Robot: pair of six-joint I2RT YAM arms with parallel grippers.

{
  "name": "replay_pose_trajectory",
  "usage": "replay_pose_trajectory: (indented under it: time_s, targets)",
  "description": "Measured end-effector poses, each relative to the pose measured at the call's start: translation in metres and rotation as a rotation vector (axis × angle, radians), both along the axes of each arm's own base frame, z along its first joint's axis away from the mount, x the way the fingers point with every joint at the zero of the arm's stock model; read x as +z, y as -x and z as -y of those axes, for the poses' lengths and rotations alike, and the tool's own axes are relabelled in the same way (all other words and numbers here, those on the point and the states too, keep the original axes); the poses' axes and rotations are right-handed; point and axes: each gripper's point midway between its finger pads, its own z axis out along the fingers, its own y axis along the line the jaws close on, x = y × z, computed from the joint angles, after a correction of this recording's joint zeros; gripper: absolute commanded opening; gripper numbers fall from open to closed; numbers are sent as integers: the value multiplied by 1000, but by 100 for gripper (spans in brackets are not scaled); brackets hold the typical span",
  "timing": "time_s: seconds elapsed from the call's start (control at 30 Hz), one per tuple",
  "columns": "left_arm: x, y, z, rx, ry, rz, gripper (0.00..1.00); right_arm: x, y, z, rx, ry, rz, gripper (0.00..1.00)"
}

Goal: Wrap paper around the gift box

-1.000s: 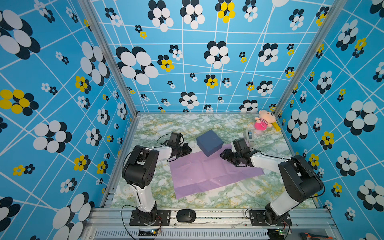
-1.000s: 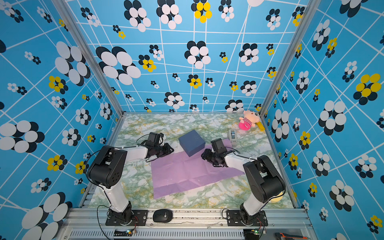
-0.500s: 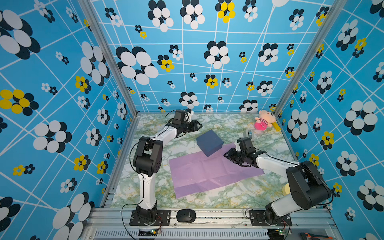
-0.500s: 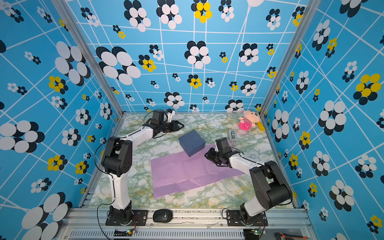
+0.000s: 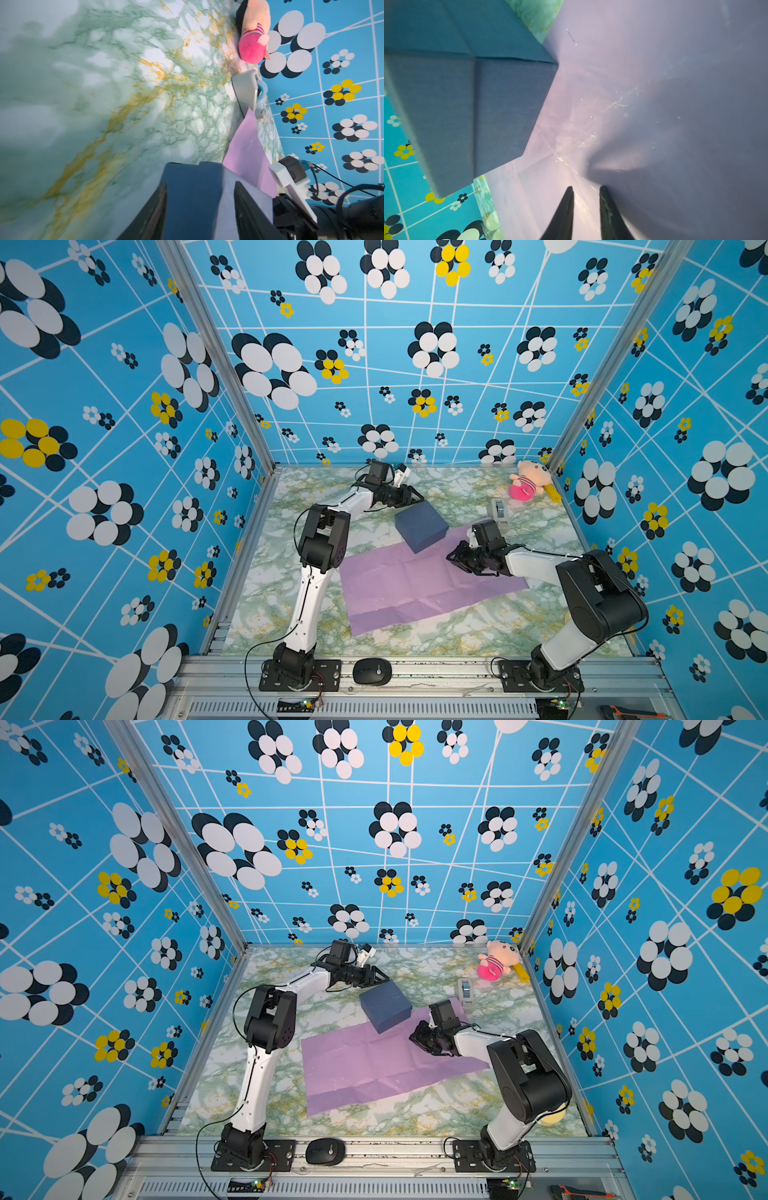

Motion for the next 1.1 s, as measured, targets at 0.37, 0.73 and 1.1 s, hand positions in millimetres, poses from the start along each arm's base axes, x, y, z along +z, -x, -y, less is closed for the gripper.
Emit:
replay_pose_trajectory:
  time_s: [0.37,0.73,1.1]
  targets:
    - [7,37,29,-171,66,-20,50,0,-3,-1,-4,-15,28,26]
    - [0,49,29,-213,45,-28,50,28,22,46,-87,52,61,26]
    - [-1,62,34,-265,50,-31,50,-3,19,56,-132,65,-15,17]
